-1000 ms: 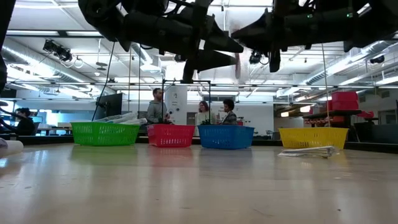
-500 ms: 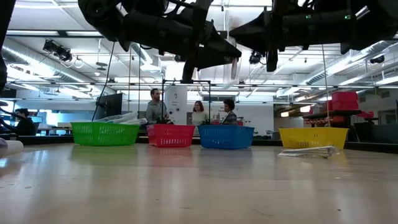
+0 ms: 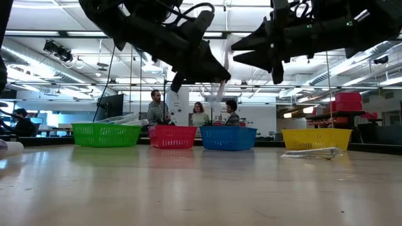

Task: Pick & Place Travel size toiletries
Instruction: Put the red toothbrush into the green basket

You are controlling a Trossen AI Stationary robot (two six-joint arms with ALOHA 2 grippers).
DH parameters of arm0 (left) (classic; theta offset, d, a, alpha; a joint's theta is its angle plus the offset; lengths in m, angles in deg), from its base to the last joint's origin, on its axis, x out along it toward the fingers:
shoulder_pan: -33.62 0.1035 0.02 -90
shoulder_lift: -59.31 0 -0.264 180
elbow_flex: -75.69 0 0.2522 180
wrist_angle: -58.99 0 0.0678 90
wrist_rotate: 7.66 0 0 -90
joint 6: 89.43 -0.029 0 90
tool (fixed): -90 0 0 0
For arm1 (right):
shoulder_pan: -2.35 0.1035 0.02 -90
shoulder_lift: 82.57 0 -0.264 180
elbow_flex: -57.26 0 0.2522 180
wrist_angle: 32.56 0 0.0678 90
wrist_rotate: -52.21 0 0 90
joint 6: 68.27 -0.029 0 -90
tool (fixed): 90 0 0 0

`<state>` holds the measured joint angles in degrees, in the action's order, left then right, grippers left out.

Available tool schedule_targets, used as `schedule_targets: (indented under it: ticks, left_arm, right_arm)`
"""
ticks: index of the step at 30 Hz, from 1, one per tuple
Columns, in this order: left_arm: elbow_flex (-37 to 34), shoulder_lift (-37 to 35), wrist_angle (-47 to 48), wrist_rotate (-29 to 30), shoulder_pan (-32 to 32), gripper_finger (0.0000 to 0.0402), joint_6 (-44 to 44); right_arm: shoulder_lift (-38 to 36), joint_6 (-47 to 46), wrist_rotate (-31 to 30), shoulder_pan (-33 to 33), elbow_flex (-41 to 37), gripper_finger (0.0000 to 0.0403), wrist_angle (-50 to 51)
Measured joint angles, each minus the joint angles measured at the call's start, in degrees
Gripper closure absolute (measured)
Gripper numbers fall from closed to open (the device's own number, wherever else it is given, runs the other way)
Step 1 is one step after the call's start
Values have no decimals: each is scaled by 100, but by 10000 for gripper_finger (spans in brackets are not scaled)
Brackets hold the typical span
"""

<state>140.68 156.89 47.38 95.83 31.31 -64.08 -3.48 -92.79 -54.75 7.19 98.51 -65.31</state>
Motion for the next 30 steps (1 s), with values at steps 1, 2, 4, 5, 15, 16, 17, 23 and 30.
schedule_targets:
  ticks: [1,2,4,5,15,16,17,23,30]
  left_arm:
    - [9,-104,207,53,32,362,2]
    - [10,-230,521,138,55,362,3]
    - [9,-527,1096,413,103,362,-18]
    - [9,-694,1403,623,118,362,-56]
    - [7,-2319,4832,2607,701,362,557]
    - [7,-2365,5068,2739,785,362,593]
    - [9,-2392,5279,2803,891,362,611]
    - [-49,-2374,5886,2502,1664,362,568]
    - [-628,-2365,5857,2483,2408,362,453]
  right_arm:
    - [0,-12,-46,0,0,259,70]
    - [0,-52,-117,0,0,251,161]
    - [0,-190,-248,0,0,236,417]
    - [0,-262,-284,0,0,229,521]
    - [0,-360,-292,0,0,186,701]
    - [0,-356,-290,0,0,184,715]
    - [0,-356,-290,0,0,183,720]
    - [0,-356,-290,0,0,190,731]
    - [-1,-356,-207,2,0,203,754]
